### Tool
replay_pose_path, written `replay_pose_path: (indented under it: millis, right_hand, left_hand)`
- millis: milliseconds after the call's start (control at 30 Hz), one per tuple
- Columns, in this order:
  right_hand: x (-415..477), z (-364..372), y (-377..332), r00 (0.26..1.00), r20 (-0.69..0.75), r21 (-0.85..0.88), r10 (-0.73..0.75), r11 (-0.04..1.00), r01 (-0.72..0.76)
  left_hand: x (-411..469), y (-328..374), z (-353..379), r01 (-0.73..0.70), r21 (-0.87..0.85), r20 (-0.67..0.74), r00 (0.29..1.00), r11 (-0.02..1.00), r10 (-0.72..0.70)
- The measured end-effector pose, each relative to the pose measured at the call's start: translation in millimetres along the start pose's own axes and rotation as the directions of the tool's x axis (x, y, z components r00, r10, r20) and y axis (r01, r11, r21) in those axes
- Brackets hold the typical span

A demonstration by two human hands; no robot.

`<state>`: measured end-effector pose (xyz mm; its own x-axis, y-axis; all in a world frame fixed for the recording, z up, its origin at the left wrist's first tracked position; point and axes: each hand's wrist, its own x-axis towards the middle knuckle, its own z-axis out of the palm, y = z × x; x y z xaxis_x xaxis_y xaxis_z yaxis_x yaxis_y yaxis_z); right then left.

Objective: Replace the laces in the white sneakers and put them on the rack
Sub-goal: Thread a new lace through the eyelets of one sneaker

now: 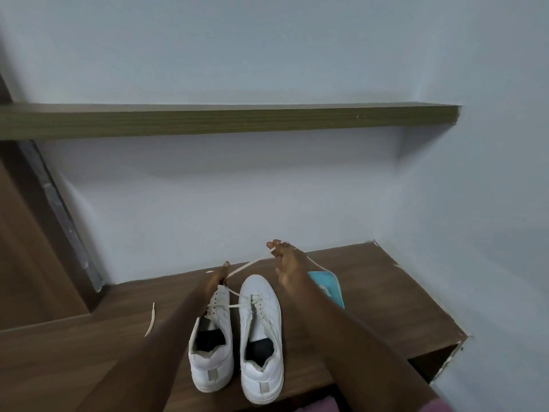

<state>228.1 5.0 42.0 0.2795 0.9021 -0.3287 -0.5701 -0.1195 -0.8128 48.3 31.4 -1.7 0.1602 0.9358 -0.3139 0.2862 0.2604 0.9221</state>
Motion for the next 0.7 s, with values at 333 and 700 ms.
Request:
replay_pose_path:
  millis: [333,700]
  right_hand:
    - [-12,11,14,0.998,0.042,0.001,0.047,0.999,-0.047]
    - [-9,-2,27,1.0,-0.007,-0.108,-0.017,0.994,0.016]
  left_hand:
    - [-13,42,12,-0.217,0.175,0.039,0.976,0.96,0.213]
    - [-12,17,-4,0.058,0.62,-0.231,0.967,0.783,0.111]
